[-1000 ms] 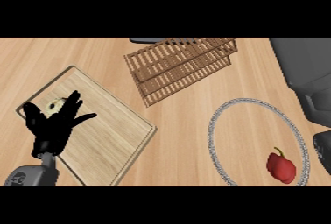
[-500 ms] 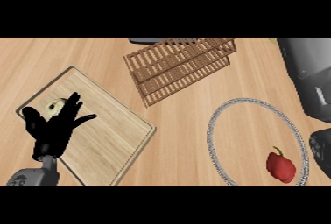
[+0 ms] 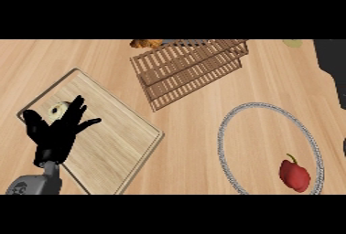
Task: Pick the croissant from the placemat and place it in the tiered shelf
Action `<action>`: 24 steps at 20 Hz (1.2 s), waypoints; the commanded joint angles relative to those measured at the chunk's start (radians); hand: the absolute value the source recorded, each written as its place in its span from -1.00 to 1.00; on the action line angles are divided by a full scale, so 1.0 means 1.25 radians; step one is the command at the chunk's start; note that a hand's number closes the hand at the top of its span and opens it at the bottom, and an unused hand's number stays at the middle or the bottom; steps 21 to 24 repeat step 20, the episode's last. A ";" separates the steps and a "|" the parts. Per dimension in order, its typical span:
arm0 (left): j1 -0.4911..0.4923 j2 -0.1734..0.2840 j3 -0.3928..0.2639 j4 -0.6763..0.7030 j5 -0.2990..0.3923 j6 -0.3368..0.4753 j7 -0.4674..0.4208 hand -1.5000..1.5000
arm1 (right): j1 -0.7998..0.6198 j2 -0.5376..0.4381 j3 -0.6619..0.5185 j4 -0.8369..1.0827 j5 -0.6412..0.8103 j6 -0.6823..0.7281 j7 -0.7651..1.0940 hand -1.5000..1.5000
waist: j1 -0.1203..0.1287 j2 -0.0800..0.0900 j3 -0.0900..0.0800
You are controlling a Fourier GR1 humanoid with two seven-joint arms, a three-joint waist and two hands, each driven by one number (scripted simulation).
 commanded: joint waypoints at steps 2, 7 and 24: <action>0.022 -0.028 -0.035 0.059 -0.032 0.015 0.020 0.00 | 0.014 -0.058 -0.030 0.018 -0.005 -0.067 -0.010 -1.00 | -0.007 0.007 -0.008; 0.022 -0.016 -0.026 0.028 -0.017 0.007 0.051 0.00 | -0.017 -0.164 -0.051 0.050 0.012 -0.133 0.044 -1.00 | 0.003 0.010 -0.008; 0.002 -0.002 -0.005 0.033 -0.002 -0.022 0.048 0.00 | 0.073 -0.368 -0.135 0.141 -0.066 0.059 -0.024 -1.00 | 0.018 0.020 -0.006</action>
